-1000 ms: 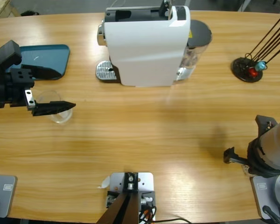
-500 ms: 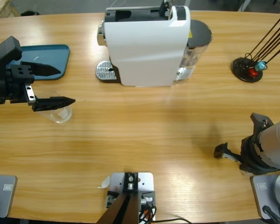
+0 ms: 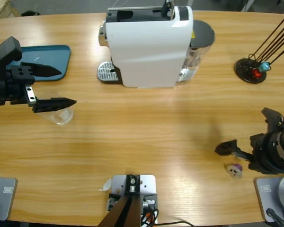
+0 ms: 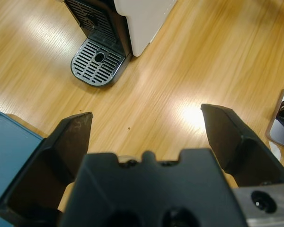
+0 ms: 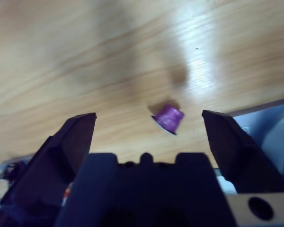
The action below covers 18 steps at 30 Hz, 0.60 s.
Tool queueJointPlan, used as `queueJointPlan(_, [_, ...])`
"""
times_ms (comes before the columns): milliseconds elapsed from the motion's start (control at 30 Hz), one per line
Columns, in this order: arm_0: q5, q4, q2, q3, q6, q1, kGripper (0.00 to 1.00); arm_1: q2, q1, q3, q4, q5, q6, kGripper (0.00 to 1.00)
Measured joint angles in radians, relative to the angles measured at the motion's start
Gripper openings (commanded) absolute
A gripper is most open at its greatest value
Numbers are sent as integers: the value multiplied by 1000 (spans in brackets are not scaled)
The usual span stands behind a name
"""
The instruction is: Pour coffee
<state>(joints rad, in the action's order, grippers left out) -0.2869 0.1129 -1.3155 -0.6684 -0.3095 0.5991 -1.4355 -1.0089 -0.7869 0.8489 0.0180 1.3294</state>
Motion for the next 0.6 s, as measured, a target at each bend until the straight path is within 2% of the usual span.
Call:
queueJointPlan(167, [0, 0, 0, 0, 0, 0, 1000, 30, -12, 21, -1, 21, -141, 1000])
queueJointPlan(333, [0, 0, 1, 0, 0, 0, 996, 117, -41, 110, -93, 45, -225, 1000])
queueJointPlan(467, [0, 0, 2, 0, 0, -1, 991, 126, -46, 191, -204, 75, -240, 1000])
queueJointPlan(600, [0, 0, 3, 0, 0, -1, 991, 123, -51, 205, -233, 70, -240, 1000])
